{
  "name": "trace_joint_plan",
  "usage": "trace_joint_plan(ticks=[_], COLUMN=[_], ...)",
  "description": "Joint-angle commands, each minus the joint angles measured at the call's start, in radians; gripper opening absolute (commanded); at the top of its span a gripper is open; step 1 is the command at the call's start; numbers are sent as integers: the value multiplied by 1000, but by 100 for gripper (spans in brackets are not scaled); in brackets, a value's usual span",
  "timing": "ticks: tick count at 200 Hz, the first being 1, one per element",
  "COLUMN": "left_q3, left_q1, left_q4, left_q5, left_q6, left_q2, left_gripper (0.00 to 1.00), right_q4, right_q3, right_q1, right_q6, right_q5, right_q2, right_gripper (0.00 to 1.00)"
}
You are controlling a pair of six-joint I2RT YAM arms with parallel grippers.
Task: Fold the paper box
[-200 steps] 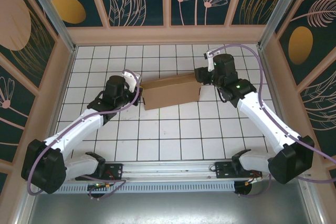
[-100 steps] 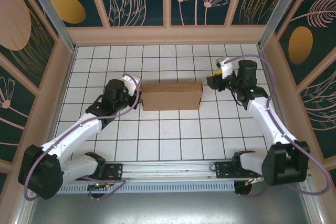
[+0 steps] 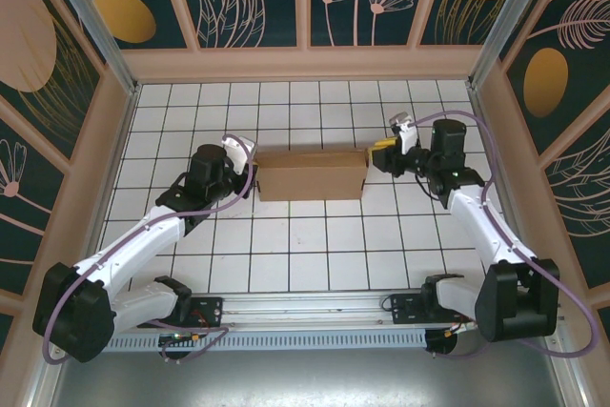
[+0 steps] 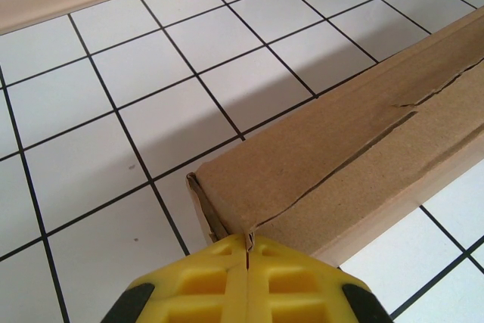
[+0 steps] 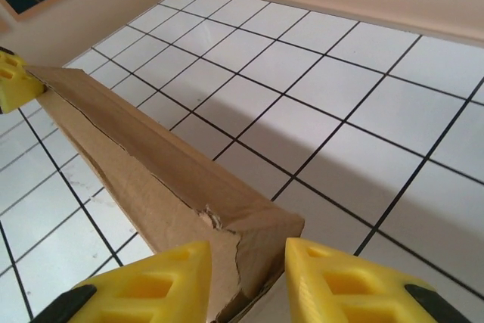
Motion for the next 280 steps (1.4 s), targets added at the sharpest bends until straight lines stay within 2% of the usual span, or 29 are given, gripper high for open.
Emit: trace_joint_plan(ticks=[1,27,45,69,115,142,178,231,264,280], left_q3=[-16,-16,-14,-16,-7,-6,-1,-15,-27,-33], left_q1=[-4,-5,-5,-5,-5,-5,-4,-7,-6,-6], left_q4=[-87,-87,-91,-92,-102,-100,-102,-89,-54,-38], left_q5=[-13,-20,-23,-35,-43,-46,-45,-44,1,9], left_q6=[8,11,11,9,3,-6,-13,-29,-62,-79], left_q2=[33,38,43,46,59,67,71,53,29,17], left_gripper=[0,0,0,0,0,0,0,0,0,0], right_q4=[76,64,24,-73,-128,-80,-9,60,101,80], right_q3=[6,85,138,205,179,86,-18,-120,-161,-158], right_q1=[-6,2,26,78,122,144,184,192,193,201], right_q6=[142,292,346,323,307,335,380,446,506,516], right_q5=[12,80,117,193,249,250,260,396,386,425], right_q2=[4,55,92,148,184,144,93,27,34,48], right_gripper=[39,52,52,51,40,27,17,18,28,34])
